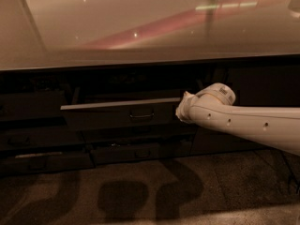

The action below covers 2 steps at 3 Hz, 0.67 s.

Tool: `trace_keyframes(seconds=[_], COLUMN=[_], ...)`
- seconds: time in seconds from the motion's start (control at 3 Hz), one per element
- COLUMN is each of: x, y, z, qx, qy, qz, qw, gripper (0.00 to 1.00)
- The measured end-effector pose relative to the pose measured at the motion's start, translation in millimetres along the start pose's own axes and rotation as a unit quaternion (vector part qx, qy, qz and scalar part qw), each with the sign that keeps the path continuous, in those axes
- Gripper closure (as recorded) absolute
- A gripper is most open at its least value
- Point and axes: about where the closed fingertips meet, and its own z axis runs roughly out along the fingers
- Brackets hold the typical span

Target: Open top drawer

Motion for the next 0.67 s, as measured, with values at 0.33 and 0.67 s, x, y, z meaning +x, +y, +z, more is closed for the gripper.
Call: trace_keyframes(seconds=[0.33,0.67], x=[12.9,10.7], y=[3.1,2.0], z=[-9.5,-13.9], qx=[0.005,0.005], qy=[-0.004,-0.004], qz=[0.005,0.005], qw=[1.0000,1.0000], gripper=[1.00,1.00])
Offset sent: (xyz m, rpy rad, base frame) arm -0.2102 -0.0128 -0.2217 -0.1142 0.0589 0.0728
